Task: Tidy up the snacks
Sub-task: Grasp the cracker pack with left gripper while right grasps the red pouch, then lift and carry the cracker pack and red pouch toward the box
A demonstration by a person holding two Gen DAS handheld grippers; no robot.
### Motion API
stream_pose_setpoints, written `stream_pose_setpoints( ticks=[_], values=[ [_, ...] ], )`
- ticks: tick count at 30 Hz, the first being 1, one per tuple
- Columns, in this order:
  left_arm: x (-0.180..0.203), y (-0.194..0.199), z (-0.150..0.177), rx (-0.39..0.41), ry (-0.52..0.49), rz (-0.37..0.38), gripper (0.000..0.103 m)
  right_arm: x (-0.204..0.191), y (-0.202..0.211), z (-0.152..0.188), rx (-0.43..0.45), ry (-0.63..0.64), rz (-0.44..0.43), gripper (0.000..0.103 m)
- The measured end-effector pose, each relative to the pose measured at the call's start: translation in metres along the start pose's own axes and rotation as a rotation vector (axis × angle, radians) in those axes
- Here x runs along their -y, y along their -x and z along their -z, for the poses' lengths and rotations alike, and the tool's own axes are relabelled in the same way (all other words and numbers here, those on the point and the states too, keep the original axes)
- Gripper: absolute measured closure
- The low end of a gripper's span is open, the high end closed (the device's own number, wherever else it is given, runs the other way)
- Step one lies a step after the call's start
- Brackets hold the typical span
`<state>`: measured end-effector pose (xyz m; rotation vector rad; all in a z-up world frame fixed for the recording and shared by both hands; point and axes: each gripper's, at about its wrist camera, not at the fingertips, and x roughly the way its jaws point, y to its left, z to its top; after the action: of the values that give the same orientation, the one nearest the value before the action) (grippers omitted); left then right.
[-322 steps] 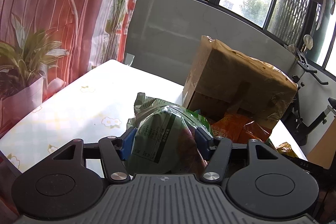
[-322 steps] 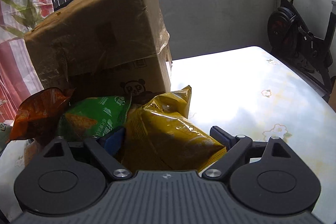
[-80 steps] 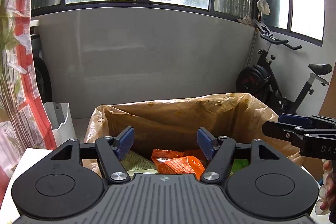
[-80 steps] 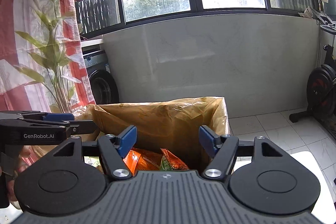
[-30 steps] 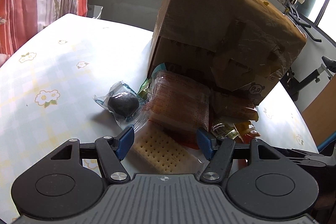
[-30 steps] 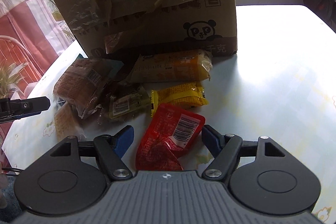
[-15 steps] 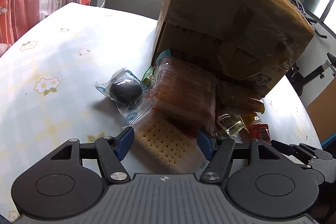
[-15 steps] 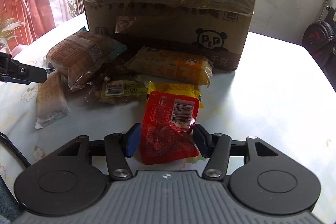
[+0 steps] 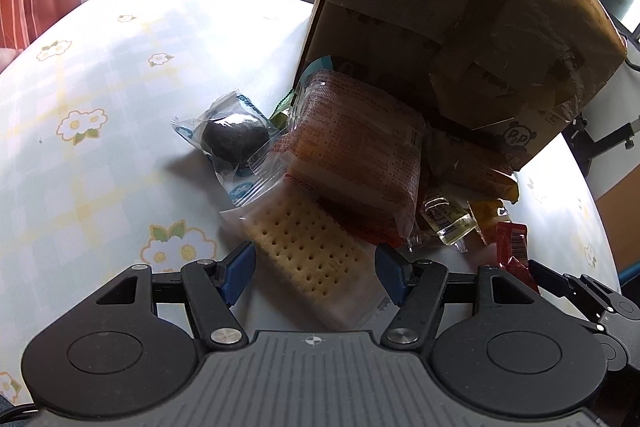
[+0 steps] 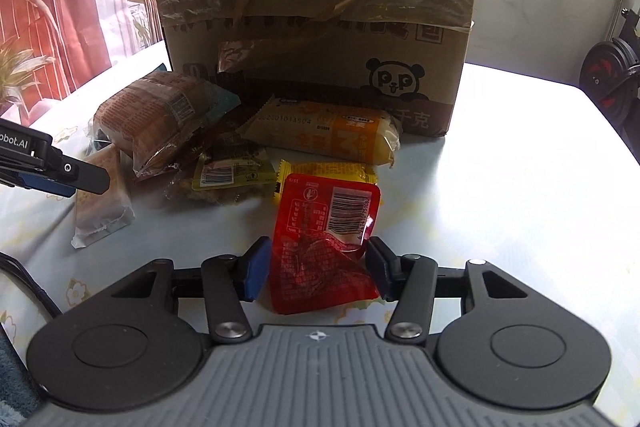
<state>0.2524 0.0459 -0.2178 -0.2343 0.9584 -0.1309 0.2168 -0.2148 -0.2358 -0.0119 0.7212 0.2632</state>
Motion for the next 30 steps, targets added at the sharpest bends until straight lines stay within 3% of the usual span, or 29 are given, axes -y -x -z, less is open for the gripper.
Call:
stream_pose_setpoints(
  ticks=[14, 24, 30],
  values=[
    [0.025, -0.024, -0.001, 0.015, -0.154, -0.139, 0.025, 0.0, 0.002, 0.001, 0.004, -0.013, -0.012, 0.049],
    [-0.019, 0.002, 0.004, -0.059, -0.135, -0.151, 0.025, 0.002, 0.003, 0.002, 0.005, -0.025, -0.022, 0.049],
    [-0.033, 0.003, 0.0, -0.041, -0.114, -0.219, 0.024, 0.001, 0.003, 0.002, 0.007, -0.025, -0.021, 0.049]
  ],
)
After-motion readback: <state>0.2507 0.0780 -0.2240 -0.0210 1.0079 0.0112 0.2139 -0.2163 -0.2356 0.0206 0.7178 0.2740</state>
